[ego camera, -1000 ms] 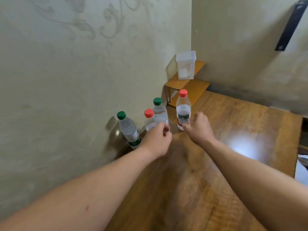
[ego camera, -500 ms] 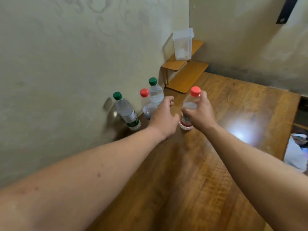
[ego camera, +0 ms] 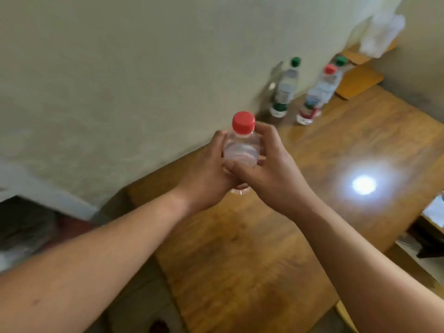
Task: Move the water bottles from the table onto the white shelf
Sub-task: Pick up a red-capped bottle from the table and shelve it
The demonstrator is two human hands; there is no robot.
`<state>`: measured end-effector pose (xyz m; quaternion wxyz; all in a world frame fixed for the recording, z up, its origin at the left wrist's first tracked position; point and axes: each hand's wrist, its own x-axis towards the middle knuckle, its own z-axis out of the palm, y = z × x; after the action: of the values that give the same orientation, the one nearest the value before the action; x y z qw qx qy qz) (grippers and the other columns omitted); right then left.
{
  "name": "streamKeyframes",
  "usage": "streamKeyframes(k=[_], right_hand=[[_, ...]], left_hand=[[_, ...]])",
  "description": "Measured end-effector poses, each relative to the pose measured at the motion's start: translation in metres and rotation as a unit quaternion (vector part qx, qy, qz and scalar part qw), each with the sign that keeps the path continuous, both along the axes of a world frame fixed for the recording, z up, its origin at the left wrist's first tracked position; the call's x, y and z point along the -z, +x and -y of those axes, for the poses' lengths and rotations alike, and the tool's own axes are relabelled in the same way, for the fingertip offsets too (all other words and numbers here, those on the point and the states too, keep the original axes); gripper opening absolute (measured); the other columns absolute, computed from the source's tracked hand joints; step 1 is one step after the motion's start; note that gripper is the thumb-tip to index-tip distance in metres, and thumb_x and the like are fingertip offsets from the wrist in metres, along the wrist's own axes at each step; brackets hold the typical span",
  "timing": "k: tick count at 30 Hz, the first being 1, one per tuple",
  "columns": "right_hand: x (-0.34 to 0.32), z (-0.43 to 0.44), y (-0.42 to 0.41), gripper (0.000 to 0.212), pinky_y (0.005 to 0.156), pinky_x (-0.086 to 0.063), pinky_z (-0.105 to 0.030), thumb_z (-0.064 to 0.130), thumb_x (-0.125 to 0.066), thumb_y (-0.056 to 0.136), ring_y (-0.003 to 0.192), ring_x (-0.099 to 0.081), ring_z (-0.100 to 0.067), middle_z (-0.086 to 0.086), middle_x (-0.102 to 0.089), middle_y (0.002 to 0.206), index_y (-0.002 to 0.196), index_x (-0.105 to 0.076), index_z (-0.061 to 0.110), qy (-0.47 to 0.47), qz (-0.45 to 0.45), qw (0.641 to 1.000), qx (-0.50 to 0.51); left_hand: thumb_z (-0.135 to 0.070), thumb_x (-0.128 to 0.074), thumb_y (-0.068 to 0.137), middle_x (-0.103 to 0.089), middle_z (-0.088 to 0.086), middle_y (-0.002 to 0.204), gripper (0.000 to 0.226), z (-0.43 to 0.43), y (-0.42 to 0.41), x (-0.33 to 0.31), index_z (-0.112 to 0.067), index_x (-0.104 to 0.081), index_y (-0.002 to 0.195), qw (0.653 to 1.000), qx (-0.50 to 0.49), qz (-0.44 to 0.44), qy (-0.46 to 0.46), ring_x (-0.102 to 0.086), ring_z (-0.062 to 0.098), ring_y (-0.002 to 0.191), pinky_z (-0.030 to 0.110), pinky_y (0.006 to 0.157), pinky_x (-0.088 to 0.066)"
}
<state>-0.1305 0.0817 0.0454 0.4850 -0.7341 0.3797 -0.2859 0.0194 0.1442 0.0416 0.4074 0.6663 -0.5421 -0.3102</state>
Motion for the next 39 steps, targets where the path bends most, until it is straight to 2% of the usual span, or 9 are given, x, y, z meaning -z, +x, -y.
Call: streamKeyframes(k=[7, 16, 19, 23, 28, 32, 35, 37, 39], right_hand=[[0.001, -0.172, 0.148, 0.053, 0.109, -0.057, -0.043, 0.023, -0.066, 0.104, 0.128, -0.065, -0.002, 0.018, -0.068, 0.138, 0.151, -0.048, 0.037, 0.04, -0.025, 0.982, -0.184], [-0.017, -0.303, 0.373, 0.051, 0.089, -0.062, -0.037, 0.045, -0.081, 0.085, 0.104, -0.071, 0.001, 0.025, -0.072, 0.116, 0.123, -0.051, 0.06, -0.066, -0.069, 0.946, -0.311], [-0.009, -0.32, 0.437, 0.056, 0.089, -0.062, -0.044, 0.038, -0.081, 0.085, 0.102, -0.072, -0.006, 0.014, -0.074, 0.115, 0.135, -0.057, 0.034, -0.119, -0.076, 0.931, -0.337], [-0.012, -0.341, 0.513, 0.049, 0.073, -0.052, -0.023, 0.037, -0.08, 0.085, 0.088, -0.066, 0.005, 0.017, -0.072, 0.1, 0.129, -0.06, 0.029, -0.114, -0.094, 0.927, -0.344], [0.016, -0.355, 0.586, 0.037, 0.09, -0.063, -0.049, 0.02, -0.076, 0.089, 0.096, -0.071, -0.019, 0.005, -0.072, 0.103, 0.12, -0.057, 0.026, -0.123, -0.106, 0.926, -0.34], [0.032, -0.369, 0.626, 0.032, 0.092, -0.061, -0.05, 0.031, -0.068, 0.095, 0.101, -0.071, -0.026, -0.006, -0.073, 0.111, 0.123, -0.059, 0.018, -0.138, -0.109, 0.934, -0.309], [0.035, -0.376, 0.645, 0.041, 0.094, -0.059, -0.046, 0.045, -0.061, 0.092, 0.104, -0.07, -0.026, -0.003, -0.072, 0.113, 0.124, -0.059, 0.019, -0.101, -0.112, 0.946, -0.287], [0.035, -0.378, 0.653, 0.041, 0.095, -0.057, -0.043, 0.031, -0.067, 0.097, 0.106, -0.068, -0.025, -0.004, -0.07, 0.117, 0.134, -0.057, 0.016, -0.121, -0.12, 0.942, -0.288], [0.036, -0.378, 0.661, 0.044, 0.093, -0.056, -0.04, 0.023, -0.068, 0.099, 0.105, -0.067, -0.023, -0.003, -0.069, 0.119, 0.141, -0.055, 0.014, -0.127, -0.125, 0.94, -0.292]], left_hand=[[-0.037, -0.09, 0.085, -0.069, -0.015, 0.125, 0.071, -0.215, 0.155, -0.016, -0.038, -0.047, 0.142, 0.985, -0.169, -0.008, -0.017, -0.068, 0.0, 0.111, 0.028, 0.096, -0.06], [-0.032, -0.088, 0.086, -0.066, -0.017, 0.125, 0.074, -0.377, 0.3, -0.053, -0.042, -0.046, 0.145, 0.929, -0.359, 0.019, -0.086, -0.063, -0.005, 0.113, 0.015, 0.093, -0.053], [-0.029, -0.088, 0.083, -0.064, -0.01, 0.139, 0.083, -0.399, 0.343, -0.051, -0.04, -0.044, 0.152, 0.908, -0.405, 0.029, -0.1, -0.063, 0.01, 0.125, 0.038, 0.107, -0.055], [-0.037, -0.086, 0.086, -0.06, -0.001, 0.143, 0.085, -0.413, 0.4, -0.036, -0.025, -0.043, 0.157, 0.872, -0.475, 0.062, -0.097, -0.06, 0.014, 0.129, 0.037, 0.112, -0.051], [-0.043, -0.069, 0.098, -0.051, 0.007, 0.133, 0.049, -0.422, 0.448, 0.016, -0.018, -0.053, 0.137, 0.826, -0.561, 0.031, -0.04, -0.058, 0.026, 0.119, 0.047, 0.102, -0.053], [-0.045, -0.053, 0.101, -0.064, 0.003, 0.115, 0.031, -0.42, 0.476, 0.045, -0.026, -0.059, 0.125, 0.802, -0.592, -0.005, -0.071, -0.067, 0.02, 0.102, 0.049, 0.088, -0.061], [-0.037, -0.049, 0.104, -0.07, 0.0, 0.121, 0.033, -0.417, 0.484, 0.047, -0.027, -0.059, 0.133, 0.79, -0.598, -0.033, -0.129, -0.068, 0.017, 0.114, 0.042, 0.095, -0.061], [-0.023, -0.049, 0.108, -0.068, -0.001, 0.133, 0.037, -0.416, 0.478, 0.043, -0.022, -0.055, 0.145, 0.785, -0.596, -0.065, -0.157, -0.064, 0.013, 0.123, 0.021, 0.098, -0.055], [-0.022, -0.045, 0.109, -0.067, 0.001, 0.134, 0.038, -0.415, 0.475, 0.046, -0.02, -0.056, 0.146, 0.783, -0.599, -0.076, -0.153, -0.063, 0.011, 0.122, 0.021, 0.097, -0.053]])
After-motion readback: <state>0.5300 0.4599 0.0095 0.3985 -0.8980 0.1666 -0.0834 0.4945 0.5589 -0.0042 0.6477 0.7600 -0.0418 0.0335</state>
